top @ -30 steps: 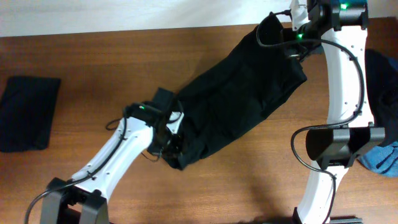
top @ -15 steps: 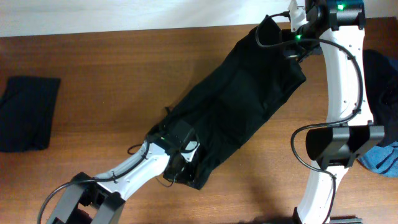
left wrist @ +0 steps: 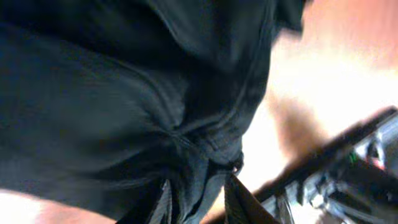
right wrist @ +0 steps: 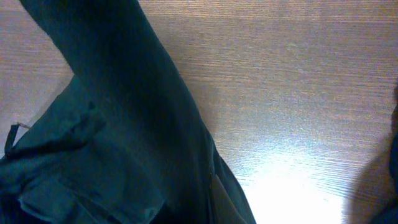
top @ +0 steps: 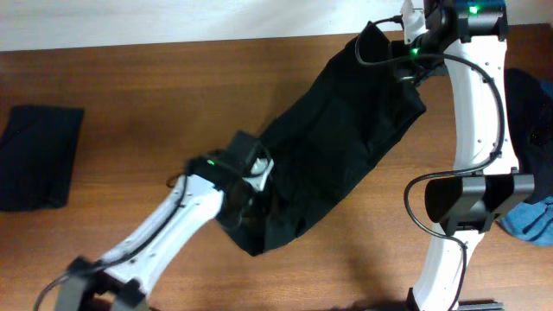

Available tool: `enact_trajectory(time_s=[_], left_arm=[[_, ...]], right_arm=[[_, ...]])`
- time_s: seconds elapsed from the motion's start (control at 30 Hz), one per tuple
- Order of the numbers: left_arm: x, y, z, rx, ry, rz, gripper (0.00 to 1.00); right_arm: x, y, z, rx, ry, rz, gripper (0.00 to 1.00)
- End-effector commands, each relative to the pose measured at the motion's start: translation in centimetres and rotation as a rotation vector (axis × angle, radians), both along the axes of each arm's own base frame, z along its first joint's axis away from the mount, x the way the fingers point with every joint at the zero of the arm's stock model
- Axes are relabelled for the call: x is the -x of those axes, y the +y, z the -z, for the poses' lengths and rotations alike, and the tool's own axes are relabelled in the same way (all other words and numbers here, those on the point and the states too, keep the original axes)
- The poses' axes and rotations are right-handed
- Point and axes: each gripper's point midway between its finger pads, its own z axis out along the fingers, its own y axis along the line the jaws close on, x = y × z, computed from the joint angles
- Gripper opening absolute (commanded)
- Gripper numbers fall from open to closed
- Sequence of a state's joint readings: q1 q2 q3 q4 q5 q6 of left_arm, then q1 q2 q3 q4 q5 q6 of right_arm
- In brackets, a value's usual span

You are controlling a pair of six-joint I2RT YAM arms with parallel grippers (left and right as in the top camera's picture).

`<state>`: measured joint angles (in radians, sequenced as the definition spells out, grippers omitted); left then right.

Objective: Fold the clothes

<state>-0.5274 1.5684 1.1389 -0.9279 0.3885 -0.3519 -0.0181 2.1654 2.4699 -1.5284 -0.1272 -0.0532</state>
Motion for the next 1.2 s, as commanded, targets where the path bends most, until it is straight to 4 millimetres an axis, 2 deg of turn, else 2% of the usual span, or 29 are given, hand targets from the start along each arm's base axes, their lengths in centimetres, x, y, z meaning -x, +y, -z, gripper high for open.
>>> enact_trajectory(time_s=[0.0,0.07,0.2,0.33,0.43,0.5,0.57,0.63,0.77,0.93,1.03,1.17], left_arm=[[-2.8,2.7,-1.5,-0.14,-0.164,-0.06,0.28],[-3.0,3.3,-1.1,-0.177,-0.173,-0.072,0.28],[-2.1,3.4,-0.1,-0.183,-0.123,-0.096,0.27],[-1.3,3.5,0.9,-0.199,-0.103,-0.096,0.04],[-3.2,4.0,1.8,-0.239,-0.189,-0.191,0.0],[-4.9,3.4,2.1,-0.203,-0.263,-0.228,0.01],[-5.5,3.0,2.6,-0.172,-0.295,-0.243,0.01],[-4.8,3.4,3.5,-0.186,-0.264,-0.262,0.01],[-1.6,5.4,6.4,-0.275,-0.153,-0.24,0.01],[1.1,7.1,9.2,-0.336,-0.066,-0.25,0.01],[1.6,7.6,9.9,-0.352,-0.064,-0.25,0.01],[0.7,7.4,9.3,-0.342,-0.094,-0.259,0.0]], right_arm=[[0.0,0.1,-0.7,0.005,-0.02,0.004,0.05],[0.0,0.1,-0.7,0.005,-0.02,0.004,0.05],[0.0,0.1,-0.7,0.005,-0.02,0.004,0.05],[0.0,0.1,-0.7,0.002,-0.02,0.003,0.04],[0.0,0.1,-0.7,0.002,-0.02,0.003,0.04],[0.0,0.1,-0.7,0.002,-0.02,0.003,0.04],[0.1,0.1,-0.7,0.002,-0.018,0.003,0.04],[0.2,0.1,-0.6,0.003,-0.014,0.003,0.04],[0.1,0.1,-0.6,0.003,-0.016,0.002,0.04],[0.0,0.1,-0.7,0.003,-0.021,0.002,0.04],[0.0,0.1,-0.7,0.003,-0.02,0.002,0.04],[0.0,0.1,-0.7,0.003,-0.02,0.003,0.04]])
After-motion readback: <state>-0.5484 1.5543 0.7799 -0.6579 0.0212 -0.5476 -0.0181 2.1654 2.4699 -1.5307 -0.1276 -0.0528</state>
